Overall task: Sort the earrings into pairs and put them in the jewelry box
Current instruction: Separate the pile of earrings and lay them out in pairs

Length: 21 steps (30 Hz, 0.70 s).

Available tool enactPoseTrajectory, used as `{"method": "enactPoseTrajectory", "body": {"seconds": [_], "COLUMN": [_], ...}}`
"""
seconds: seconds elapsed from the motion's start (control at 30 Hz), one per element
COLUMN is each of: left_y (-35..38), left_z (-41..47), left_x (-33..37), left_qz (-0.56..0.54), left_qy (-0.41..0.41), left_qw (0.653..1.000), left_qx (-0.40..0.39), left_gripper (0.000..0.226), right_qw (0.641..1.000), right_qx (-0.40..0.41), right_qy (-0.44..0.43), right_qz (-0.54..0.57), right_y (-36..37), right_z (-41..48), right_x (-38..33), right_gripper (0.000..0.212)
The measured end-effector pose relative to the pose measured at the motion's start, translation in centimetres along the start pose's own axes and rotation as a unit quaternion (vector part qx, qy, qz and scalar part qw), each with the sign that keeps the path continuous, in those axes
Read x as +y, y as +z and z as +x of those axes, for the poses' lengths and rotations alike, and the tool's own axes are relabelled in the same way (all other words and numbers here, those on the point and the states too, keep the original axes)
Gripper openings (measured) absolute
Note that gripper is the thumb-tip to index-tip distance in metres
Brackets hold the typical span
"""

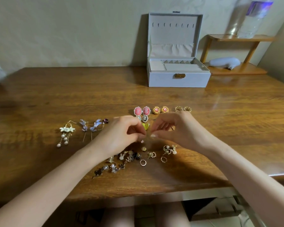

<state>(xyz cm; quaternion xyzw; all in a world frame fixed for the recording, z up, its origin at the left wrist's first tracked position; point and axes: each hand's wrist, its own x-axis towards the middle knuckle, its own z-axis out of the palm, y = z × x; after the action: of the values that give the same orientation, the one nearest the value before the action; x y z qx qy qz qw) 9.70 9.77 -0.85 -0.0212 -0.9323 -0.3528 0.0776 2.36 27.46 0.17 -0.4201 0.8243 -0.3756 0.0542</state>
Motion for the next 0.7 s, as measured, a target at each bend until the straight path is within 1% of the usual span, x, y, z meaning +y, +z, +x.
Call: {"method": "enactPoseTrajectory", "body": {"seconds": [0.13, 0.23, 0.3, 0.37, 0.57, 0.7], "left_y": [0.2, 0.4, 0.7, 0.8, 0.9, 1.0], "left_z": [0.1, 0.3, 0.5, 0.7, 0.9, 1.0], "left_x": [0.2, 0.0, -0.2, -0.4, -0.6, -0.8], "left_qz": [0.046, 0.061, 0.070, 0.065, 0.071, 0.089], "left_qy": [-0.006, -0.004, 0.002, 0.001, 0.007, 0.012], "left_qw": [0.999, 0.998, 0.997, 0.998, 0.997, 0.995], "left_qx": [-0.001, 0.005, 0.012, 0.021, 0.043, 0.050], "left_gripper": [0.011, 0.009, 0.007, 0.007, 0.009, 0.009], "right_qw": [1.000, 1.000, 1.000, 0.999, 0.993, 0.993], "right_qx": [-0.004, 0.001, 0.019, 0.042, 0.110, 0.103], "right_qy": [0.017, 0.007, 0.002, 0.007, 0.040, 0.045], "right_qz": [0.014, -0.004, -0.022, -0.033, -0.029, -0.046], "right_y": [0.4, 1.2, 1.8, 2.3, 3.2, 3.4], "right_z": [0.2, 0.3, 0.5, 0.6, 1.0, 1.1], "right_x": [0.0, -0.1, 0.1, 0.2, -0.1, -0.2], "right_gripper": [0.028, 0.032, 0.034, 0.035, 0.027, 0.025]}}
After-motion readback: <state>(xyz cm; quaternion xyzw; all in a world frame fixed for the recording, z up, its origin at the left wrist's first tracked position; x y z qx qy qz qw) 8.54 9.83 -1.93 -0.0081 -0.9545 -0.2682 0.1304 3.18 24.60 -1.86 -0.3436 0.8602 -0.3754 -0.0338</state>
